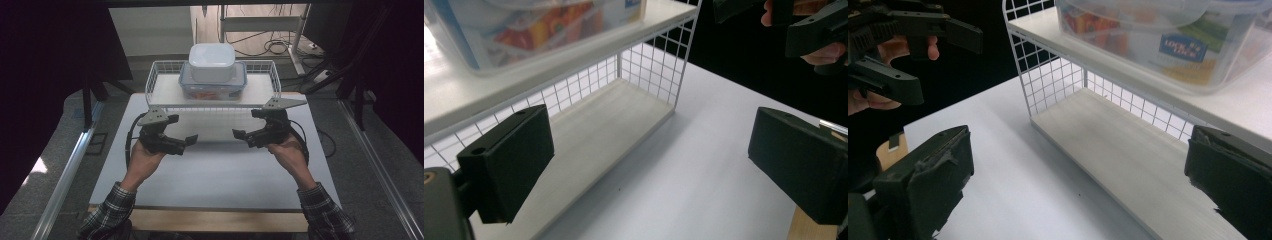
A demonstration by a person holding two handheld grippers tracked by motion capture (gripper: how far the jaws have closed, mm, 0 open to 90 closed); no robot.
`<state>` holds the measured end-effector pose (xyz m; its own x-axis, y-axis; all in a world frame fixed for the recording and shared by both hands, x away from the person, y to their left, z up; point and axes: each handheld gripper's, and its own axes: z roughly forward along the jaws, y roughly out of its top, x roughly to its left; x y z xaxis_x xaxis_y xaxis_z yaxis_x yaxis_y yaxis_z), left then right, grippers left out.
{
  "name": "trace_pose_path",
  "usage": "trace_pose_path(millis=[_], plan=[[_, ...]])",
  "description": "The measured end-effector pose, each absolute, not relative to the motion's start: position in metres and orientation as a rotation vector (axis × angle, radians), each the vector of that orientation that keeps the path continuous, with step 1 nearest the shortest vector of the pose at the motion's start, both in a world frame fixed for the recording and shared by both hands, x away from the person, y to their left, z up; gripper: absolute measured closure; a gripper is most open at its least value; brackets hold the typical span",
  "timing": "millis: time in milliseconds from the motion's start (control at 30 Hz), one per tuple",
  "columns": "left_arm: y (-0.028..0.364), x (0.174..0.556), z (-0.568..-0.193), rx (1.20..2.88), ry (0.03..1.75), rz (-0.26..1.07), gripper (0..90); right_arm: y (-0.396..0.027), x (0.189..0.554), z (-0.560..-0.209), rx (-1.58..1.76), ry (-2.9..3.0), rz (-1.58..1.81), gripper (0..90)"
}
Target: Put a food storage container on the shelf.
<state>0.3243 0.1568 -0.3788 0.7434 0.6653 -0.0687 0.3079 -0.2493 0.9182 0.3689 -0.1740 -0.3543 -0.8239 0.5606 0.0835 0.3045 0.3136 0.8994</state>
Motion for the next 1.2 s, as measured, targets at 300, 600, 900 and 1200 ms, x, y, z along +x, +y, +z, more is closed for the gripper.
trace_pose_path(millis=[300, 600, 900, 1200], plan=[[0.158, 0.314, -0.394, 1.840, 0.753, 0.420, 3.7, -0.179, 0.362, -0.369, 0.788, 2.332, 1.502, 0.0], [0.160, 0.310, -0.408, 1.853, 0.782, 0.418, 3.6, -0.184, 0.356, -0.378, 0.788, 2.328, 1.471, 0.0], [0.161, 0.303, -0.417, 1.863, 0.775, 0.424, 3.6, -0.189, 0.350, -0.390, 0.815, 2.347, 1.452, 0.0], [0.159, 0.301, -0.436, 1.891, 0.785, 0.400, 3.6, -0.196, 0.349, -0.405, 0.848, 2.363, 1.441, 0.0]])
